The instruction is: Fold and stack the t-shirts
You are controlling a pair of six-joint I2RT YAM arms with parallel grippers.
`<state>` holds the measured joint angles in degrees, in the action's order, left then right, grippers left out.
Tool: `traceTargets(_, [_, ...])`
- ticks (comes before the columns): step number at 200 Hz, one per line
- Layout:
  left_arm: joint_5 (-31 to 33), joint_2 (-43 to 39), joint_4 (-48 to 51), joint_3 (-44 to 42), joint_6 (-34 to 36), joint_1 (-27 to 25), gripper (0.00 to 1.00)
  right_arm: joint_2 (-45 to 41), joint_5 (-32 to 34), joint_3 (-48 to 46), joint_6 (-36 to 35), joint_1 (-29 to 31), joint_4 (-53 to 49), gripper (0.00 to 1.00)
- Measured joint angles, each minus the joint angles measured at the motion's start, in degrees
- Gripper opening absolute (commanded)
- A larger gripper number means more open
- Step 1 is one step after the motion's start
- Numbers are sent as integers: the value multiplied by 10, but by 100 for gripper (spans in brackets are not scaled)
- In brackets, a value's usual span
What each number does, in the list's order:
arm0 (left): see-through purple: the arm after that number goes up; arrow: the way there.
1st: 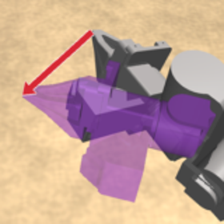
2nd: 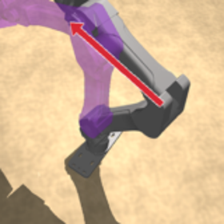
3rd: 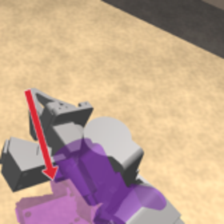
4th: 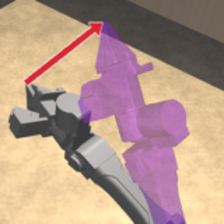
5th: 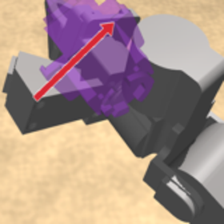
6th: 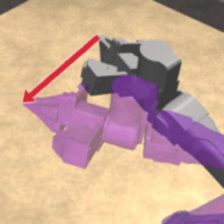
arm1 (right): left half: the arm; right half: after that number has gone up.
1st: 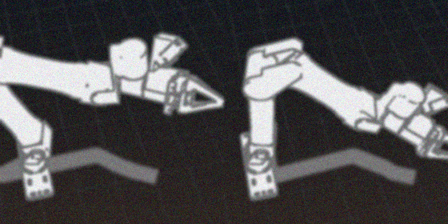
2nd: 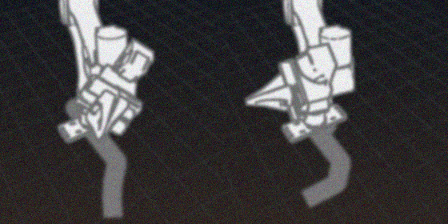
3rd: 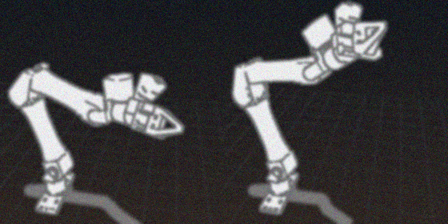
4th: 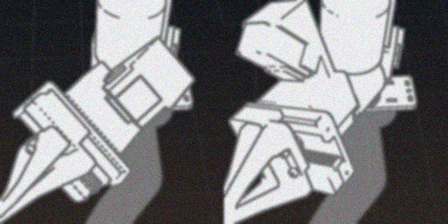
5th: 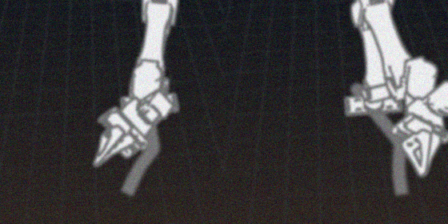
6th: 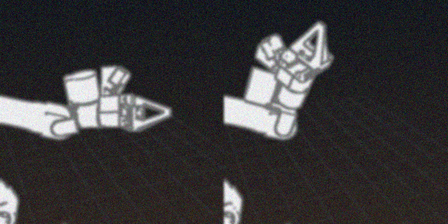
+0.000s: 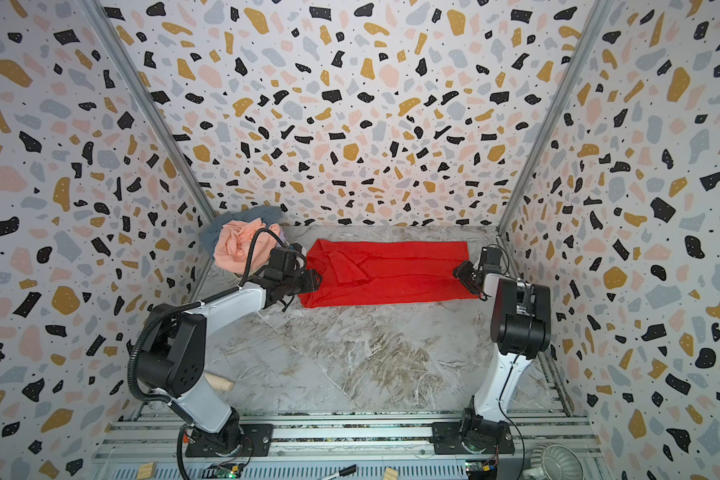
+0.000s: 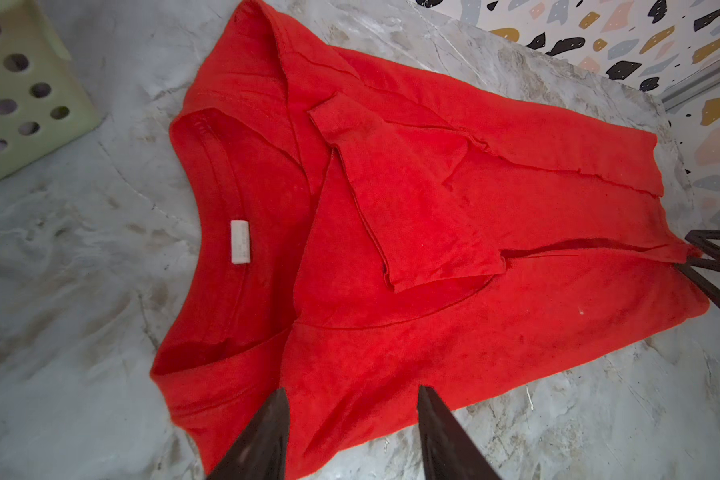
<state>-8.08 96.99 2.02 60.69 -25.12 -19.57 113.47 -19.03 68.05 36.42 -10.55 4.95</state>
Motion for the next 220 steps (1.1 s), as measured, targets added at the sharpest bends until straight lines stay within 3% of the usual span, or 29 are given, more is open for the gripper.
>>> traceTargets(84, [0,32,1,3,0,0,51,51,-33,64,17,-3,80,59])
traceTargets(132, [8,41,0,11,-10,0,51,47,-15,52,-23,-1,83,60])
traceTargets(220, [25,101,-21,20,-71,-36,51,93,31,130,-72,79,17,60])
